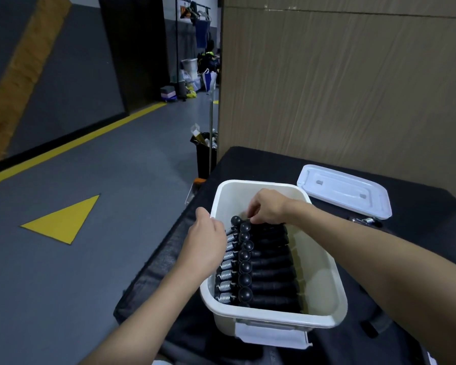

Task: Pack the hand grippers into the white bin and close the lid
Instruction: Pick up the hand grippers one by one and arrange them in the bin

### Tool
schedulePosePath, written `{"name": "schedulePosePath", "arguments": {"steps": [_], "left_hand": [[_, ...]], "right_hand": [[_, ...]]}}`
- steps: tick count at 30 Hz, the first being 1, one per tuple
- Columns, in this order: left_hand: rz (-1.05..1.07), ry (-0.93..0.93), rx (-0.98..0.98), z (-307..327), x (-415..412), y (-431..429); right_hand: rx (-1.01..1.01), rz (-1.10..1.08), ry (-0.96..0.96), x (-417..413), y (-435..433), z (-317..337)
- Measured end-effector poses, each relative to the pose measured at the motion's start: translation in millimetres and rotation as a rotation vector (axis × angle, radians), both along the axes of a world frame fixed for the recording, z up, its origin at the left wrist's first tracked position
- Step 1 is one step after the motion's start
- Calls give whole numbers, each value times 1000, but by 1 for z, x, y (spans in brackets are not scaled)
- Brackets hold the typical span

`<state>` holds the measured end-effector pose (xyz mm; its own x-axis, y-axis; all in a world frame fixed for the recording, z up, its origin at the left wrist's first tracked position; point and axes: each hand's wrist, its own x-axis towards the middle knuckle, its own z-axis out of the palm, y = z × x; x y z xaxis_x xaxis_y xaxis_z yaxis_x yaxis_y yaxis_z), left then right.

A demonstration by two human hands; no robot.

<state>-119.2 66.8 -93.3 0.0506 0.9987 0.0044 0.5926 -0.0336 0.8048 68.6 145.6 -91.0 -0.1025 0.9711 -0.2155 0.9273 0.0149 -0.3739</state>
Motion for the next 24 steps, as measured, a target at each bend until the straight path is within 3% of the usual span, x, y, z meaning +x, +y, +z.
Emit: {"name": "schedulePosePath", "arguments": {"steps": [4, 17, 24], "left_hand": [[-5, -5, -10, 0, 0, 0], [-6, 0, -12, 1, -1, 0], [-1, 7, 5, 0, 0, 1]], "right_hand": [[-30, 52, -185, -7, 1, -5], [-50, 108, -119, 2, -1, -12], [18, 33, -89, 1, -7, -17]]}}
